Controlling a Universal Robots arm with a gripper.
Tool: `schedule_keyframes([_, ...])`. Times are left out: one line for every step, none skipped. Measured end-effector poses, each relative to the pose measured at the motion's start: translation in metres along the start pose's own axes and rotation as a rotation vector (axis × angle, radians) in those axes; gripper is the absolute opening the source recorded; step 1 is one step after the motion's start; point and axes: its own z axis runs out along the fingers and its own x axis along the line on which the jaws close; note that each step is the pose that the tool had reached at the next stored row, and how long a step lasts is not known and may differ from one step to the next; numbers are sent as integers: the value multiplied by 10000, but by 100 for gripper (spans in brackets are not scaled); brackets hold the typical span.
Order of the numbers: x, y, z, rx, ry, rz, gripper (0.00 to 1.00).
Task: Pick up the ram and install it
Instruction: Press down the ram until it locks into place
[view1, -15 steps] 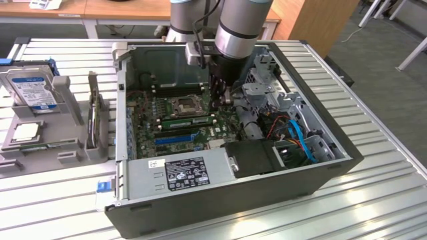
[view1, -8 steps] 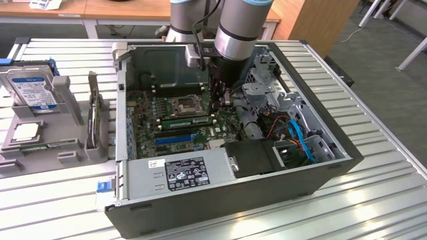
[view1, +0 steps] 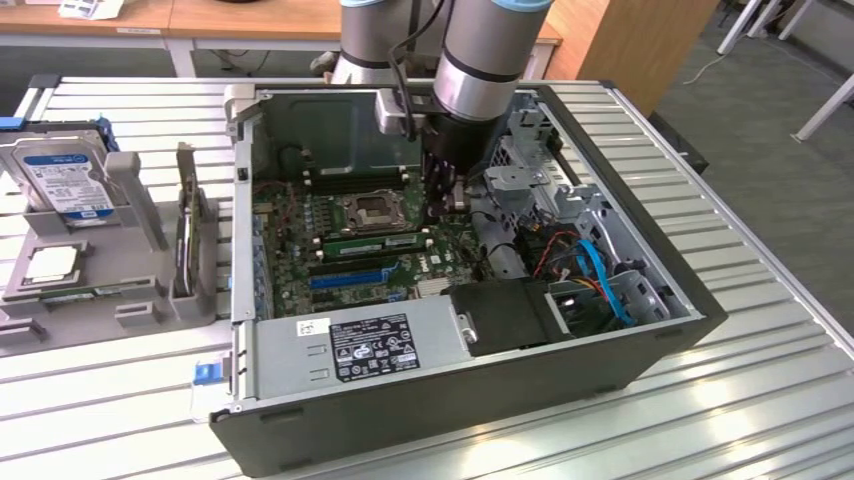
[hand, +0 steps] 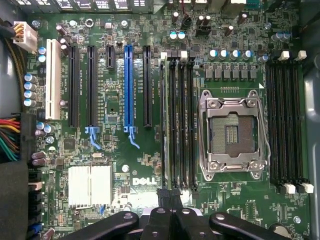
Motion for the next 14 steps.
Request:
schedule_keyframes([0,0,0,0,1,1,10])
schedule_keyframes([0,0,0,0,0,1,10])
schedule_keyframes([0,0,0,0,1,-2,10])
schedule_keyframes([0,0,0,0,1,-8,10])
schedule_keyframes([0,1,0,0,2,-14,10])
schedule_keyframes([0,1,0,0,3,-21,10])
schedule_keyframes([0,3,0,1,2,-30,10])
schedule_keyframes([1,4,0,1,4,-40,10])
schedule_keyframes([0,5,0,2,4,-51,10])
schedule_keyframes([0,6,0,2,5,-65,10])
schedule_keyframes([1,6,0,2,5,-81,10])
schedule_keyframes([1,7,0,2,6,-94,10])
schedule_keyframes([0,7,0,2,7,-98,10])
schedule_keyframes([0,7,0,2,7,-98,10])
